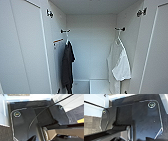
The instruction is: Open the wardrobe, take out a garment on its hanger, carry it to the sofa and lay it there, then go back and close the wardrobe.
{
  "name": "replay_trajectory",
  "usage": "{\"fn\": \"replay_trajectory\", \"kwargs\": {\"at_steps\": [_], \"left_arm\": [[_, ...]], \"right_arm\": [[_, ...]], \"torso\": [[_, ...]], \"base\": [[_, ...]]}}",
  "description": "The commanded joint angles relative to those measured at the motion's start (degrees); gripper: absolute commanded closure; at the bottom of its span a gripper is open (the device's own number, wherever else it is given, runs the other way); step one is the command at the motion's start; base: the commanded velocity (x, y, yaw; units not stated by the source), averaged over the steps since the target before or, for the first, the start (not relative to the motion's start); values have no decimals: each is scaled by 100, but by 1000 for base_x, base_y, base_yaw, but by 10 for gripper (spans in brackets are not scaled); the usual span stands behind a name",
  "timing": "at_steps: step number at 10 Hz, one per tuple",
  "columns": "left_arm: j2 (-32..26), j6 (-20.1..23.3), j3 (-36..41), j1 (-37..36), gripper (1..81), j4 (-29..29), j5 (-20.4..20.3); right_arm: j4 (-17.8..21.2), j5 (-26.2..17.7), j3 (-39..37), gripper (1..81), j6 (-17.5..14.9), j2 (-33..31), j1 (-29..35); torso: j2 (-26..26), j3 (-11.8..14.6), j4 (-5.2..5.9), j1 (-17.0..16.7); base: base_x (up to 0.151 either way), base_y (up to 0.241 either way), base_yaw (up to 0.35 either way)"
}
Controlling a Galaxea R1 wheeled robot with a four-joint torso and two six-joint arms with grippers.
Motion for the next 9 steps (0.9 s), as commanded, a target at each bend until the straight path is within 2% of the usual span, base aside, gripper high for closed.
{"fn": "replay_trajectory", "kwargs": {"at_steps": [1, 5, 9], "left_arm": [[-12, 35, 39, -361, 10, 61, 274], [-4, 35, 39, -361, 10, 61, 266], [-4, 35, 39, -361, 10, 61, 274]], "right_arm": [[13, -255, 22, 10, -5, 26, 347], [-49, -255, 22, 10, -14, 25, 356], [13, -255, 22, 10, -14, 26, 374]], "torso": [[0, 0, 0, 0], [-2, 0, 0, -1], [0, 0, 0, 5]], "base": [[81, 0, 0], [72, 0, 0], [0, 0, 0]]}}
